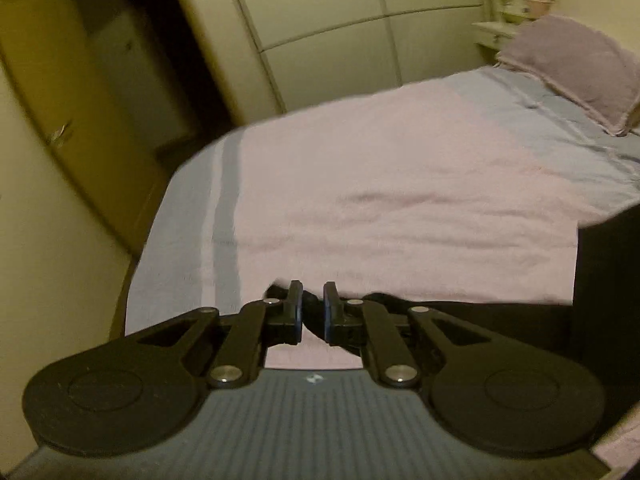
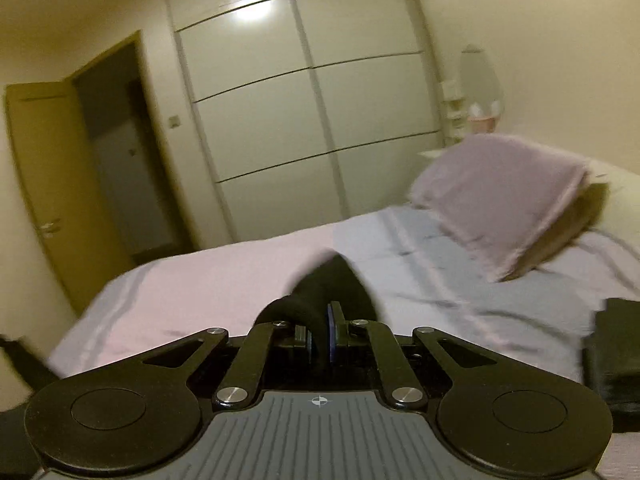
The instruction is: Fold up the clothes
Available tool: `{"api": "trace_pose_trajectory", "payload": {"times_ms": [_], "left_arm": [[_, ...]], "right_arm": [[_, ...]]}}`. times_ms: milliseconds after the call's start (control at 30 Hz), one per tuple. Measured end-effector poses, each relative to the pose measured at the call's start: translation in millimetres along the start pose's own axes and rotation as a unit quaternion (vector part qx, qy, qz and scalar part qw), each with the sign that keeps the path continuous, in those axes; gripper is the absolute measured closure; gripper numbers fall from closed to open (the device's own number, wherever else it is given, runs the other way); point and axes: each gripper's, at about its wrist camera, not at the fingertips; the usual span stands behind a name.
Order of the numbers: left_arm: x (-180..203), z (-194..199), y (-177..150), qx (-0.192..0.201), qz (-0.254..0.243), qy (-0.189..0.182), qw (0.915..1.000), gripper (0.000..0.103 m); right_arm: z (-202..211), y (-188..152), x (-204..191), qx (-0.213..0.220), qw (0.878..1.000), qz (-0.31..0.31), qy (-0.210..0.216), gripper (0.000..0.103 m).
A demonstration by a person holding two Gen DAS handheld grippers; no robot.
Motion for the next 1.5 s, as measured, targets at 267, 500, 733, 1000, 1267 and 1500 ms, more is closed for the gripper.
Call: {"api": "trace_pose_trajectory", "payload": {"times_ms": [267, 500, 733, 1000, 1267, 1500], "left_arm": [[42, -65, -87, -0.146, 0.040, -0.060, 0.9866, 0.091], [75, -95, -80, -0.117, -0.012, -0.143, 0.9827, 0.069], [136, -191, -37, -0.105, -0.097, -0.246, 0.9587, 0.068], [223, -303, 1, -0.138, -0.078, -0.269, 0.9500, 0.062], [250, -388, 10, -0.182, 0.009, -0.349, 0.9192, 0.059], [263, -411, 31, -0.212, 0.052, -0.397, 0.8914, 0.053]], "right_arm": [[-62, -166, 100, -0.258, 0.944, 0.002, -0.206, 0.097], [-56, -187, 88, -0.323, 0.911, 0.001, -0.256, 0.053], [-56, -139, -6, -0.241, 0.953, 0.090, -0.159, 0.046], [-194, -150, -42, -0.267, 0.937, 0.221, -0.044, 0.029], [-318, -215, -29, -0.398, 0.840, 0.365, 0.043, 0.029], [-282, -196, 54, -0.346, 0.882, 0.319, -0.018, 0.103]]}}
Point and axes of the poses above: each gripper's, at about its wrist camera, not at the fingertips, and z roughly against the way its jaws point, x to its right, y to its top, and after that the axes turned 15 degrees about -y, right-handed
